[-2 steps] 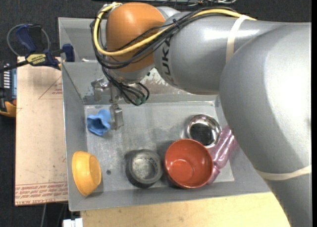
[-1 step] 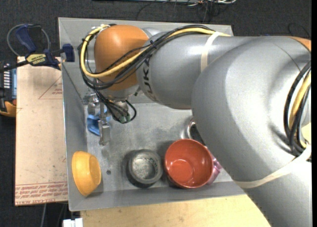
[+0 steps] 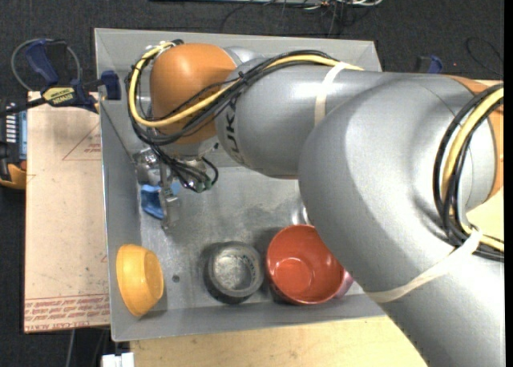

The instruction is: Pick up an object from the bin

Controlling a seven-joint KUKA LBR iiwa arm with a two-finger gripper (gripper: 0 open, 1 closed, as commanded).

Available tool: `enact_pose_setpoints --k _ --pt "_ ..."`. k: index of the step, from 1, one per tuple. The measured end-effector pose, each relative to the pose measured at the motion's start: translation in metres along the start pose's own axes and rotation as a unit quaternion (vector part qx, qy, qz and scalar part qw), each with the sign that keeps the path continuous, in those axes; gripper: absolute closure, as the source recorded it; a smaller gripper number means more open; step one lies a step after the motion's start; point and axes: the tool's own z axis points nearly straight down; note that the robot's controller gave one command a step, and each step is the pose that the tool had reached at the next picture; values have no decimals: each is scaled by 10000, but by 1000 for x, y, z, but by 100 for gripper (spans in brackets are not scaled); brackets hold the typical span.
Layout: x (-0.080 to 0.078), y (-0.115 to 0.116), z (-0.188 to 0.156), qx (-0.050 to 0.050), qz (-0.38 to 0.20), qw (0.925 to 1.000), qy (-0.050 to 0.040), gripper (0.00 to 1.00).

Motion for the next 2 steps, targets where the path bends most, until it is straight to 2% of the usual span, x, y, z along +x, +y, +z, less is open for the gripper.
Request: enact_pose_setpoints --k 1,2 --pt "19 -10 -1 -6 1550 9878 121 100" --pt "19 -10 -1 -8 1552 9878 120 100"
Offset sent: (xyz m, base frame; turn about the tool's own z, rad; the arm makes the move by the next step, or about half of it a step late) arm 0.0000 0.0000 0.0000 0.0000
